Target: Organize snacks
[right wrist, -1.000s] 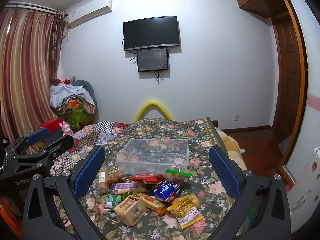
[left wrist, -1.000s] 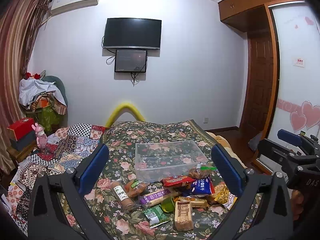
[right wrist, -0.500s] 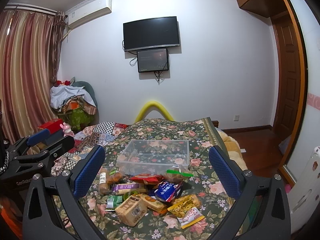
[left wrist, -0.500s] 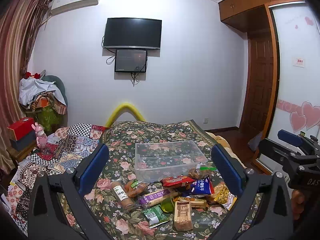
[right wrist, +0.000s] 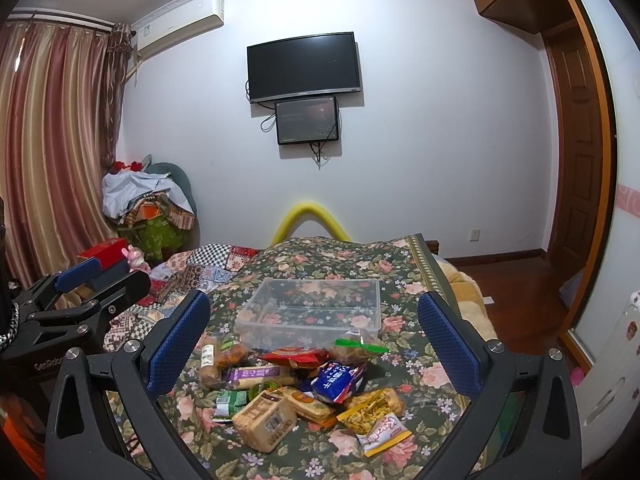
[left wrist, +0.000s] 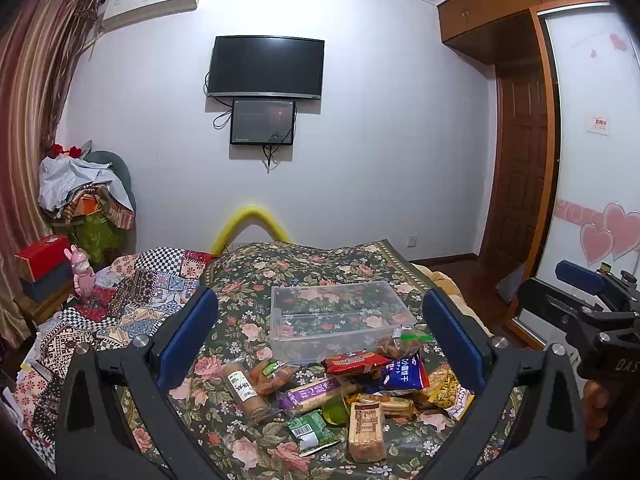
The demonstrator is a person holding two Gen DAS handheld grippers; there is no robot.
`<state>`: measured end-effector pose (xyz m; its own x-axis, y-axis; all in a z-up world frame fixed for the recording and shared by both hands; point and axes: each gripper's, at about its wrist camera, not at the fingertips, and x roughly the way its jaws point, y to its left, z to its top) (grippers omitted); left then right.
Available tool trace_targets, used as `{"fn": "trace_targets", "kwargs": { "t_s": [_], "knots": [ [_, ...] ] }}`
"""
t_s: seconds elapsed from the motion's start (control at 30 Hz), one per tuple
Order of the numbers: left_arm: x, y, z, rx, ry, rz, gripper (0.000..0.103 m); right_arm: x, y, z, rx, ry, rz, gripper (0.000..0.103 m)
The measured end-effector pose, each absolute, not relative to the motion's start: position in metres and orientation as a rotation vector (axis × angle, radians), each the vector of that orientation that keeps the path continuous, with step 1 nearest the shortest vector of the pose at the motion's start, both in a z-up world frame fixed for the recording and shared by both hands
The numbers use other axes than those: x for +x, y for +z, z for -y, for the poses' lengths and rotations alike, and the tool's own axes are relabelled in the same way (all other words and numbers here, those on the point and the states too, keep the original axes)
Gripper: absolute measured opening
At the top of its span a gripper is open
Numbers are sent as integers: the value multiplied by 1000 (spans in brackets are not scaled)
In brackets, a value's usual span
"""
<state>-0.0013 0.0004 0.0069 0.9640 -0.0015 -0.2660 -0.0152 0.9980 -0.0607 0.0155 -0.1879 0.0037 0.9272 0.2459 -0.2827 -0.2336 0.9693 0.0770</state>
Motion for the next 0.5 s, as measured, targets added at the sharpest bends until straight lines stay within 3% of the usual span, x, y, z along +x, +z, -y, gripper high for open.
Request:
{"fn": "trace_targets", "kwargs": {
  "t_s": [0.5],
  "knots": [
    [6, -4, -4, -78, -4, -308, 103, 23, -8, 191, 36, 243, -330, 103]
  ]
}}
